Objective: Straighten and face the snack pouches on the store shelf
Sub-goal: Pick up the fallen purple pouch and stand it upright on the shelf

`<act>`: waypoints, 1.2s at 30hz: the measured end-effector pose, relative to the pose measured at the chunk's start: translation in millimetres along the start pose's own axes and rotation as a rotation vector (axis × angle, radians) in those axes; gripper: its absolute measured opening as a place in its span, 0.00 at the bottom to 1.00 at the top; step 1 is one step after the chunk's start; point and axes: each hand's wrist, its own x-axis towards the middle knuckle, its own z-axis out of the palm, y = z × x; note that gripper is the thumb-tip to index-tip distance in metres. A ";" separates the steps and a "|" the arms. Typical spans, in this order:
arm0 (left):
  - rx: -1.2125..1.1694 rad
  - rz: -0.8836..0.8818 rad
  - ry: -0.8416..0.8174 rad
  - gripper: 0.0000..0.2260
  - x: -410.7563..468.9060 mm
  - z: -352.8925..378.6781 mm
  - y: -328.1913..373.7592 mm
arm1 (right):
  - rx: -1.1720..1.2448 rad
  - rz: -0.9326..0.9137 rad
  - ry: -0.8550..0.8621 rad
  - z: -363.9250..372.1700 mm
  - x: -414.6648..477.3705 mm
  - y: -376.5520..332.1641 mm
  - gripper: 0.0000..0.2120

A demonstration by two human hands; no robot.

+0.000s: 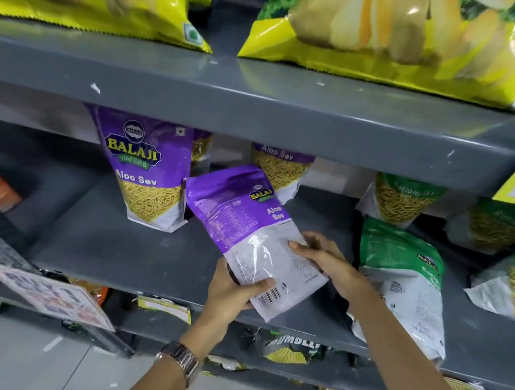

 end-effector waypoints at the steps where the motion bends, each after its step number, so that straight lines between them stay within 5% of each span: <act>1: 0.044 0.062 -0.022 0.31 -0.2 -2.0 3.1 | 0.012 -0.040 0.004 -2.2 -4.6 0.8 0.20; 7: 0.326 0.374 -0.153 0.36 47.7 -22.0 42.9 | 0.021 -0.194 -0.014 -6.1 8.6 -18.0 0.23; 14: 0.575 0.498 -0.181 0.34 125.9 -44.6 56.3 | 0.006 -0.336 0.234 20.7 52.4 -16.2 0.25; 20: 0.518 0.494 -0.179 0.38 141.0 -56.9 34.2 | -0.086 -0.348 0.230 21.7 58.4 -5.1 0.29; 24: 0.571 0.550 -0.039 0.40 139.4 -57.5 22.4 | -0.135 -0.345 0.227 21.8 54.1 -7.4 0.32; 28: 0.583 0.616 0.177 0.25 122.5 -46.7 2.6 | -0.161 -0.340 0.266 29.1 44.7 -5.9 0.35; 31: 0.424 0.543 0.107 0.20 105.2 -29.5 -6.2 | -0.174 -0.349 0.276 35.2 36.2 -4.0 0.33; 36: 0.265 0.479 -0.066 0.30 83.2 -22.6 -12.9 | 0.009 -0.386 0.167 38.1 17.8 -0.3 0.19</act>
